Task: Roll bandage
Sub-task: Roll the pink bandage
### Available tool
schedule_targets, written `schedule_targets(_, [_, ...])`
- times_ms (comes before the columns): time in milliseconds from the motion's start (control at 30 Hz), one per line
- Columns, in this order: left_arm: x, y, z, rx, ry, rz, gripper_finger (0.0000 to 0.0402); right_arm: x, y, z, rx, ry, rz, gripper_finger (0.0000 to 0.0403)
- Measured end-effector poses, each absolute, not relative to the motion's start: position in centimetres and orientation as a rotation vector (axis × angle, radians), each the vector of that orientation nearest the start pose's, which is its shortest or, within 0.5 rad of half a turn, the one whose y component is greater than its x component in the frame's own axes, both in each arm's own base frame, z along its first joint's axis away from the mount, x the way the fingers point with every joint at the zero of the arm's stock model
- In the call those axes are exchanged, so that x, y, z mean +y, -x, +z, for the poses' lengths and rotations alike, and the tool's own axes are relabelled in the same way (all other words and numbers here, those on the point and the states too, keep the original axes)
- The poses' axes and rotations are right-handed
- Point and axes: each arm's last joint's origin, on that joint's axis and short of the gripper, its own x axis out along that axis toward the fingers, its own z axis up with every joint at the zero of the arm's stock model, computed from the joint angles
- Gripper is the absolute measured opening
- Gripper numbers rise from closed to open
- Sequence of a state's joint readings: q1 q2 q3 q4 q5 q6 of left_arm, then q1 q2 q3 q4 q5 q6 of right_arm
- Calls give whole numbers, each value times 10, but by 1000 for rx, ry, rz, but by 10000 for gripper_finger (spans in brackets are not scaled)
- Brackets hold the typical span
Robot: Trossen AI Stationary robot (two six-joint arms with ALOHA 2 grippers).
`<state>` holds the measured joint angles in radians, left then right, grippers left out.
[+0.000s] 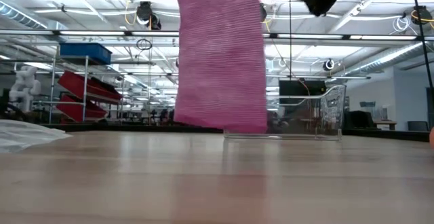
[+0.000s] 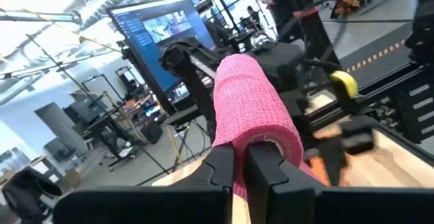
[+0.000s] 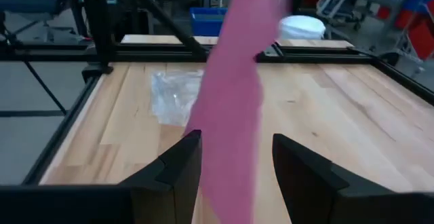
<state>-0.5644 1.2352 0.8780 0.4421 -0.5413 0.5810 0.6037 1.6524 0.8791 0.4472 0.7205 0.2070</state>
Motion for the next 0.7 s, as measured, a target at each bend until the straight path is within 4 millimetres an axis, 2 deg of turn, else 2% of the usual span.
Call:
schedule_targets(267, [-127, -245, 328, -30, -504, 43, 10, 183, -306, 186, 227, -4, -168, 167])
schedule_targets(433, [-122, -247, 324, 19, -480, 86, 10, 191, -296, 186, 226, 53, -275, 167])
schedule_targets(567, [-118, -248, 320, 57, -491, 92, 10, 201, -287, 189, 221, 58, -261, 167])
schedule_targets(700, [-116, -250, 320, 58, -471, 92, 10, 202, -286, 184, 243, 68, -245, 176])
